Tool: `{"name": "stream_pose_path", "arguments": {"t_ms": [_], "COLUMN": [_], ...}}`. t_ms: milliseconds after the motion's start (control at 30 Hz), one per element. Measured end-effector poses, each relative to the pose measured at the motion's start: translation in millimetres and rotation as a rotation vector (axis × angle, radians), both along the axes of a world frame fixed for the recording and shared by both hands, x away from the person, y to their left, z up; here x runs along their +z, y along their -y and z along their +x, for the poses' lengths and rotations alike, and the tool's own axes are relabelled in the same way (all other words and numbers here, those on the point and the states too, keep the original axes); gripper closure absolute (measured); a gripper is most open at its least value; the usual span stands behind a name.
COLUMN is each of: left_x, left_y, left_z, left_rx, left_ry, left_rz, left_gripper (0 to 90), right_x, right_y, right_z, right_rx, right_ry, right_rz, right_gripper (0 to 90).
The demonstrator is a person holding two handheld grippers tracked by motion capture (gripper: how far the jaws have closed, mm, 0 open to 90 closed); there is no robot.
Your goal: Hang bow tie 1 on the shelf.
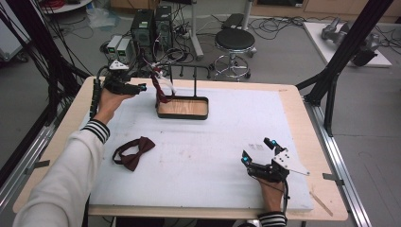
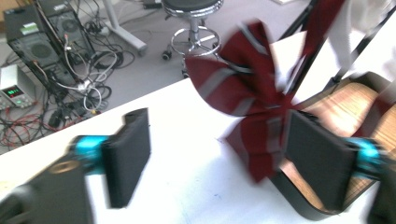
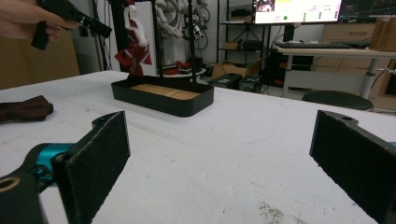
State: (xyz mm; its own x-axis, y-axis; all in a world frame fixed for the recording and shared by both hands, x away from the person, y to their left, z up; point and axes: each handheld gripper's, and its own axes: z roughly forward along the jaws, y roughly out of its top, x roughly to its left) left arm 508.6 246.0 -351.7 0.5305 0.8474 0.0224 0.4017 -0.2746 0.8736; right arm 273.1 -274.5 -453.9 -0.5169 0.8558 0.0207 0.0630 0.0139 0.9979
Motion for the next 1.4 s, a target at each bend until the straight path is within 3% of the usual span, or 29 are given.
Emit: {"name": "stream_pose_path", "arguments": {"t_ms": [167, 233, 300, 433, 533, 767, 833, 967, 1100, 1400], "left_x": [7.3, 8.8, 12.4, 13.9, 11.3, 0.6, -1.8, -6.0, -7.6, -13.8], "left_y": [-10.4, -12.3, -17.9, -23.4, -31.8, -43.3, -45.9, -49.3, -50.6, -54.3], "left_z": [-11.2, -13.4, -24.5, -35.0, -53.5, -82.5, -91.5, -106.8, -123.9, -156.9], "left_rx": [-0.059, -0.075, -0.093, -0.103, -0.122, -0.167, -0.18, -0.176, -0.181, -0.204], "left_ry": [0.097, 0.109, 0.146, 0.162, 0.214, 0.255, 0.283, 0.312, 0.35, 0.388], "left_rz": [-0.062, -0.071, -0.097, -0.103, -0.127, -0.152, -0.168, -0.166, -0.201, -0.249], "left_gripper": [16.6, 16.6, 16.6, 16.6, 16.6, 16.6, 16.6, 16.6, 16.1, 16.1], "right_x": [0.0, -0.1, 0.1, 0.2, 0.1, 0.1, 0.1, 0.1, 0.0, 0.1], "right_y": [0.2, 0.0, -0.1, -1.1, -0.8, -0.7, -0.6, -1.1, -0.9, -0.8], "right_z": [0.3, 0.2, 0.3, 0.1, 0.1, 0.2, 0.2, 0.0, -0.3, -0.1], "right_rx": [-0.002, -0.001, -0.001, -0.003, -0.007, -0.01, -0.01, -0.009, -0.008, -0.007], "right_ry": [0.005, 0.003, -0.006, -0.006, -0.006, -0.005, -0.005, -0.005, -0.003, 0.001], "right_rz": [-0.005, -0.002, 0.0, -0.006, -0.004, -0.003, -0.003, -0.007, -0.006, -0.007], "right_gripper": [4.1, 4.1, 4.1, 4.0, 4.1, 4.1, 4.1, 4.1, 4.1, 4.1]}}
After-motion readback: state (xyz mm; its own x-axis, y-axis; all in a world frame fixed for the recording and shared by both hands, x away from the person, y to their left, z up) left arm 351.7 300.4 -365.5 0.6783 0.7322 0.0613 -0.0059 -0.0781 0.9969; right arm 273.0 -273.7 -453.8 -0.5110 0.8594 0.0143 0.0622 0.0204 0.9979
